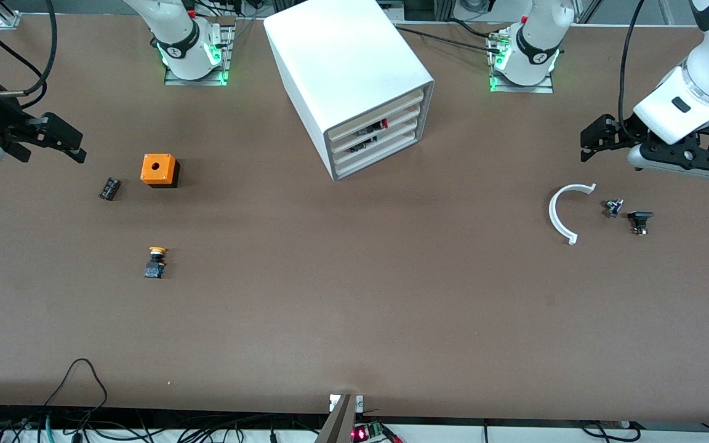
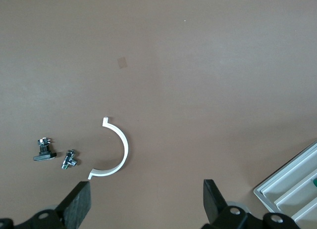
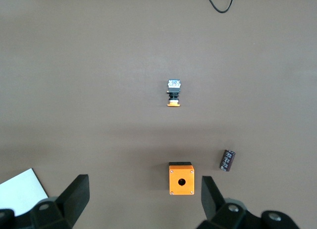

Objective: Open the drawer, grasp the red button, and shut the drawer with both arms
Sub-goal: 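Move the left gripper to the drawer handle while the right gripper rises, then pull the drawer open with the left gripper while the right gripper approaches, then grasp the red button with the right gripper while the left gripper releases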

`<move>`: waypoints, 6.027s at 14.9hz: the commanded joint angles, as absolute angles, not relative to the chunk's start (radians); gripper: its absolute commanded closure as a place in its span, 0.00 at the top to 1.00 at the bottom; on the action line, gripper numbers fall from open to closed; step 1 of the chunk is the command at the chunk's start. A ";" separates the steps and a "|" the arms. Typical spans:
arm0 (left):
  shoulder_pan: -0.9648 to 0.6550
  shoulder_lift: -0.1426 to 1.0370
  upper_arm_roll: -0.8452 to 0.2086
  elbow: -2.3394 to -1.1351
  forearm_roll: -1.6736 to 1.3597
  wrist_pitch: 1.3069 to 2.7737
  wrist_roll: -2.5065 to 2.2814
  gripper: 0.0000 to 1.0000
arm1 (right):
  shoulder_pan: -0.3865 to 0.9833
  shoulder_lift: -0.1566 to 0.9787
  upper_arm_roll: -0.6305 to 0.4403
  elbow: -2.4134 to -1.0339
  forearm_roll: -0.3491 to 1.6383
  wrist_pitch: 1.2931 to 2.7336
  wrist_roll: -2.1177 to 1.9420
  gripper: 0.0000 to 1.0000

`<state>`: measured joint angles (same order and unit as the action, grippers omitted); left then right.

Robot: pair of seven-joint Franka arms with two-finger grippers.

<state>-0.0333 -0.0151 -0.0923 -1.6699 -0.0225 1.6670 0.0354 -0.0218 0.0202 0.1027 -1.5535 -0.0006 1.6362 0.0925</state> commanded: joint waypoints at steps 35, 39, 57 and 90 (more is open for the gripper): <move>-0.029 0.288 -0.233 -2.164 -1.109 1.755 0.949 0.66 | 0.166 0.356 0.110 -1.482 -0.006 1.781 0.440 1.00; -0.034 0.281 -0.244 -2.244 -1.143 1.764 1.000 0.58 | 0.227 0.429 0.110 -1.367 -0.006 1.749 0.606 1.00; -0.041 0.288 -0.423 -2.361 -1.247 1.960 1.035 0.43 | 0.350 0.627 0.110 -1.083 0.015 1.743 1.061 1.00; 0.170 0.566 -0.397 -1.835 -0.706 1.854 0.924 1.00 | 0.672 0.755 0.107 -1.012 0.020 1.919 1.958 1.00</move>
<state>0.1500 0.5622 -0.4031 -1.8910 -0.7603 1.9104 0.9655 0.6612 0.7269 0.1136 -1.0510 0.0059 1.9052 1.8693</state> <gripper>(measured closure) 0.537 0.000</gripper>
